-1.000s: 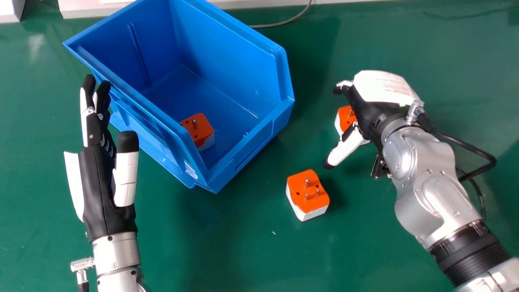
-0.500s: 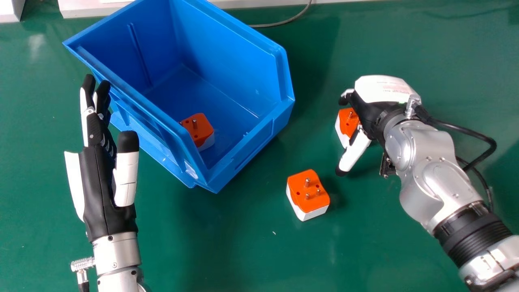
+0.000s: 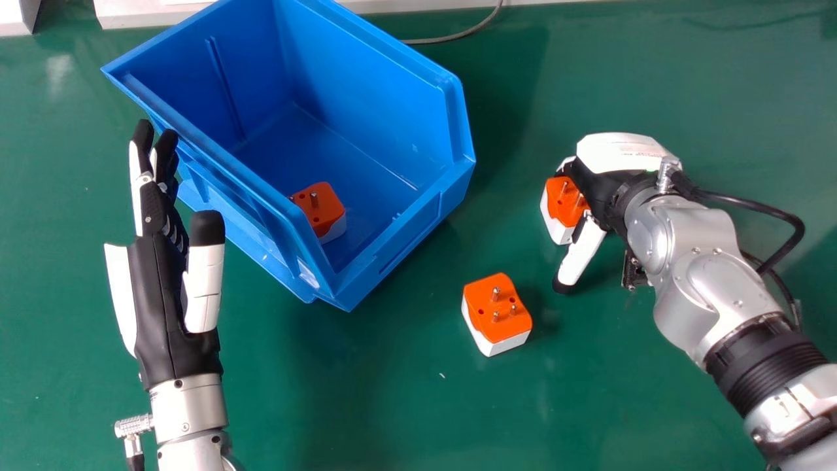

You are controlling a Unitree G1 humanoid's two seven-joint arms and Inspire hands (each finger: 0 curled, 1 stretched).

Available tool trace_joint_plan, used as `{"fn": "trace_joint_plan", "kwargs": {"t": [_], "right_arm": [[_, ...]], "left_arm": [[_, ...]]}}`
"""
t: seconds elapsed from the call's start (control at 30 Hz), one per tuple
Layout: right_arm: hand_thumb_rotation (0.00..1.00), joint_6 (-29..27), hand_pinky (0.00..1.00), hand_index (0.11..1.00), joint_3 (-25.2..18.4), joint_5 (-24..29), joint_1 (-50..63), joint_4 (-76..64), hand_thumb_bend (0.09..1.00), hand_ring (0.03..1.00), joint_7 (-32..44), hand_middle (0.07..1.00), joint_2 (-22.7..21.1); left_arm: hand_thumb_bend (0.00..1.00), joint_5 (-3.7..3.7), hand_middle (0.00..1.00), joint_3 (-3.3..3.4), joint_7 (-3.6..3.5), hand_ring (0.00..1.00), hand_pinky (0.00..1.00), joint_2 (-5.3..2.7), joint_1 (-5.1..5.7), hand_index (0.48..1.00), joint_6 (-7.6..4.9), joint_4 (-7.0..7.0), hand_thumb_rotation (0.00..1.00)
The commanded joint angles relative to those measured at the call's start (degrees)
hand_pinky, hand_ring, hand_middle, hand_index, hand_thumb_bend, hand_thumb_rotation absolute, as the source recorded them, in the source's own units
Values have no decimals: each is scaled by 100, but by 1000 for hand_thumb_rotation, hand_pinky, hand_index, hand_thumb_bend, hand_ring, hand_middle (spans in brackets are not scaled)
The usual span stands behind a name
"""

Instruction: Pick all objects and put in blue box

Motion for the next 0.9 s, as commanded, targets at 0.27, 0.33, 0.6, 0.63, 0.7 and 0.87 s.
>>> {"fn": "trace_joint_plan", "kwargs": {"t": [0.27,0.33,0.6,0.63,0.7,0.87], "right_arm": [[169,-196,596,816,131,3,-91,-107,951,781,-391,861,-90],[164,-230,590,804,126,20,-61,-117,949,765,-482,845,-76],[101,-699,517,763,-25,244,161,-120,897,667,-1319,769,-19],[101,-788,517,763,-56,294,200,-113,897,667,-1450,769,-15],[64,-909,438,723,-63,336,268,-80,761,576,-1751,689,-2],[41,-838,399,663,-40,316,292,17,669,504,-2182,619,104]], "left_arm": [[996,-49,951,-55,-75,968,998,-9,-118,965,-53,-43,946],[998,-56,950,-53,-77,966,995,-10,-124,962,-74,-28,943],[996,-37,951,-57,-69,967,996,-16,-98,963,-54,-62,944],[996,-28,951,-56,-57,967,996,-24,-95,963,-45,-69,944],[994,-26,950,-55,-56,965,995,-20,-97,962,-65,-42,945],[992,-3,949,-44,-38,964,994,-6,-92,961,-69,-35,946]]}}
